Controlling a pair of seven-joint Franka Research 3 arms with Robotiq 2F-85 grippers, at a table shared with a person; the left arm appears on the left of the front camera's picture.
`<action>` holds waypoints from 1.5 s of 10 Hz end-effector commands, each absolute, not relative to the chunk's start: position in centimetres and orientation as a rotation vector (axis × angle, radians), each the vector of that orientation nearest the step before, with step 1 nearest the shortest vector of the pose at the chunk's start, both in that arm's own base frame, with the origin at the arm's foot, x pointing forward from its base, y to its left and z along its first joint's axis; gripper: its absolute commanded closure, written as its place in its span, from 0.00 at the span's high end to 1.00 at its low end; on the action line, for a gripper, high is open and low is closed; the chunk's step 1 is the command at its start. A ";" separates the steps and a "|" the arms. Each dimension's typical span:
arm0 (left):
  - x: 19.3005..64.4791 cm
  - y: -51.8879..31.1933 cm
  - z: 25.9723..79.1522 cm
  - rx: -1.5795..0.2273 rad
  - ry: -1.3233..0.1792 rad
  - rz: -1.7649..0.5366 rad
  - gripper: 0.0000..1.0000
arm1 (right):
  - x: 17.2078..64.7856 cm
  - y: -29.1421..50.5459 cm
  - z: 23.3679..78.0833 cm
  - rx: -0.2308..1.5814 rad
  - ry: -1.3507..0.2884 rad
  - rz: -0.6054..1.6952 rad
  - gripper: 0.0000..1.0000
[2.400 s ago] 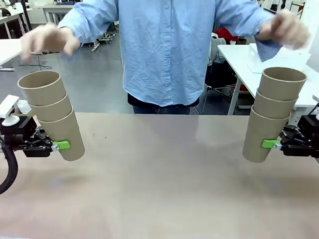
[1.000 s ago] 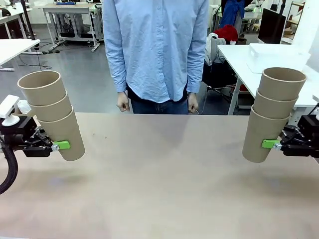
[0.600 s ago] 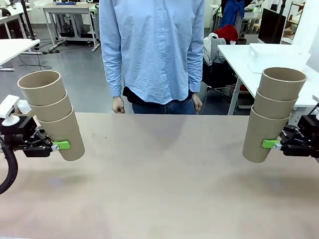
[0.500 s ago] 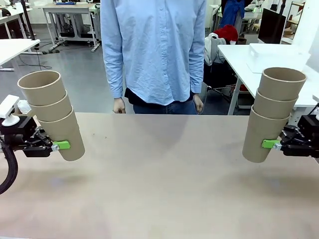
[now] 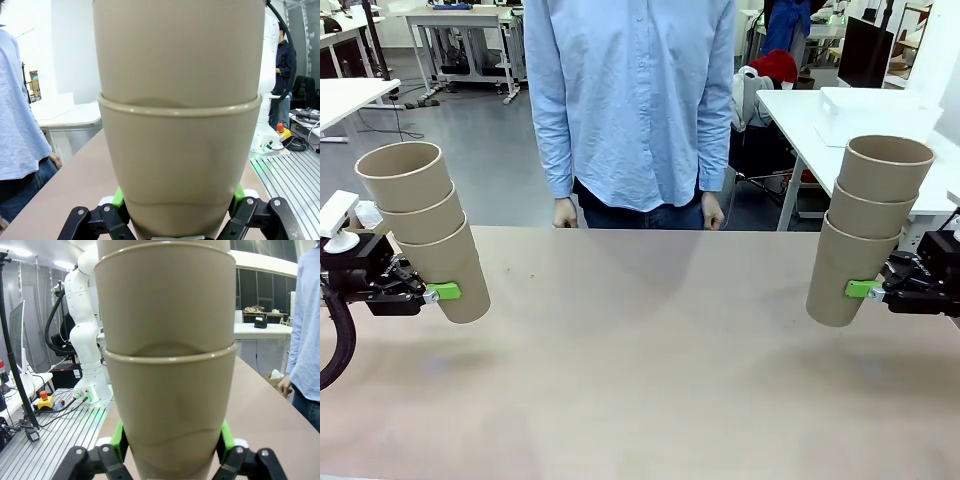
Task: Stack the cups and store them in the basket.
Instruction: Place the stack of Reusable plastic cups into the Pantry Basket.
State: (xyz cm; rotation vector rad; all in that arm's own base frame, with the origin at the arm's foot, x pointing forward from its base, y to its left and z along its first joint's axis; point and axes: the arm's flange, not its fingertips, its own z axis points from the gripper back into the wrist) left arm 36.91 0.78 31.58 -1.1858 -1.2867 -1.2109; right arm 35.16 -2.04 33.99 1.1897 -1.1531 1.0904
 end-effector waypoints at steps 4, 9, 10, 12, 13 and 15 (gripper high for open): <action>37.0 0.8 32.0 -1.186 -1.313 -1.204 0.86 | 35.3 -1.8 34.4 1.186 -1.158 1.100 0.85; 37.0 0.8 32.0 -1.186 -1.313 -1.204 0.86 | 35.3 -1.8 34.4 1.186 -1.158 1.100 0.85; 37.0 0.8 32.0 -1.186 -1.313 -1.204 0.86 | 35.3 -1.8 34.4 1.186 -1.158 1.100 0.85; 37.0 0.8 32.0 -1.186 -1.313 -1.204 0.86 | 35.3 -1.8 34.4 1.186 -1.158 1.100 0.85; 37.0 0.8 32.0 -1.186 -1.313 -1.204 0.86 | 35.3 -1.8 34.4 1.186 -1.158 1.100 0.85; 37.0 0.8 32.0 -1.186 -1.313 -1.204 0.86 | 35.3 -1.8 34.4 1.186 -1.158 1.100 0.85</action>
